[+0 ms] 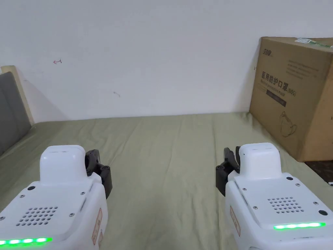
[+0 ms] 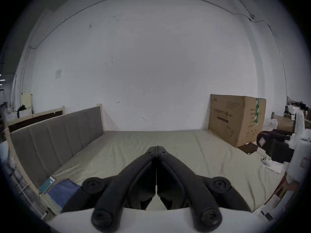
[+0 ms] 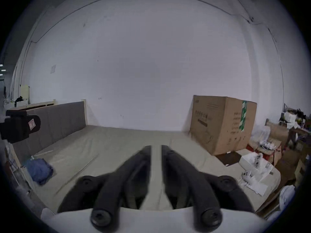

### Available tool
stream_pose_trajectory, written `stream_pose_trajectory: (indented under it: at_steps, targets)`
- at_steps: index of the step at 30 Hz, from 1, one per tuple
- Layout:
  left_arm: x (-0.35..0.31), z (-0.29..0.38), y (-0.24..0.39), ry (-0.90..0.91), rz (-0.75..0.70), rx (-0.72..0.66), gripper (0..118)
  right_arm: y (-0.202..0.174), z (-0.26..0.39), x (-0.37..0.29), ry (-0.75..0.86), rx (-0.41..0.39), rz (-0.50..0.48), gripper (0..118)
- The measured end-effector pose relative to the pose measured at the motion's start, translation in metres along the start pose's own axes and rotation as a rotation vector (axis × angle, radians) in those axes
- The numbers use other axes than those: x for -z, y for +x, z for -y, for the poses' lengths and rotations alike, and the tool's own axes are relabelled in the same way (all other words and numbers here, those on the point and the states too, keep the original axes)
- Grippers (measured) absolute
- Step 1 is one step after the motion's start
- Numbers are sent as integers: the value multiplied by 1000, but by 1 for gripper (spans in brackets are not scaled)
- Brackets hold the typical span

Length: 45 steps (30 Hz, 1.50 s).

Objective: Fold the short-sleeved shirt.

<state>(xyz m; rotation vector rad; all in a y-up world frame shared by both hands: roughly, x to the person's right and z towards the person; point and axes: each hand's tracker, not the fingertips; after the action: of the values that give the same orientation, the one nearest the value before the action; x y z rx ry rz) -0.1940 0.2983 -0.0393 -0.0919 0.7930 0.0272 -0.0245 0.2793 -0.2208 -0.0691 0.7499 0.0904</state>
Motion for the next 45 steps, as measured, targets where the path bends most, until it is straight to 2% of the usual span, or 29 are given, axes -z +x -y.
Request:
stream_pose_trajectory:
  at_steps: [2, 3, 4, 6, 7, 9, 10, 14, 19, 26, 28, 33, 37, 45]
  targets:
    - [0, 3, 1, 4, 4, -3, 7, 0, 0, 1, -10, 2, -11, 48]
    - [1, 3, 2, 3, 21, 4, 27, -1, 1, 3, -23, 1, -12, 68]
    - [2, 5, 4, -3, 15, 19, 52, -2, 2, 8, -42, -4, -12, 81]
    - [5, 8, 8, -24, 8, 55, 110, -4, 6, 10, -51, -11, -7, 94]
    - [8, 9, 9, -34, 9, 57, 117, -5, 7, 9, -52, -13, -7, 100]
    - [6, 12, 9, -26, 12, 44, 116, -5, 9, 11, -59, -19, -16, 113]
    - [6, 11, 10, -29, 12, 41, 116, -5, 10, 12, -67, -21, -21, 114]
    - [12, 10, 9, -60, -19, 16, 116, -5, 9, 15, -70, -20, -4, 114]
    - [13, 10, 5, -86, 45, -47, 116, -3, 8, 17, -65, -3, 7, 114]
    - [12, 14, 5, -77, 84, -8, 115, -5, 11, 21, -86, -26, 12, 114]
    - [12, 15, 9, -71, 68, -6, 115, -5, 13, 21, -87, -27, 17, 114]
    - [13, 14, 26, -92, -99, 86, 116, -5, 12, 24, -104, -1, 10, 114]
    - [12, 7, 24, -102, -30, 0, 116, -6, 13, 24, -99, -15, 23, 114]
    - [21, 8, 29, -155, -66, 42, 116, -6, 16, 23, -101, -26, 33, 114]
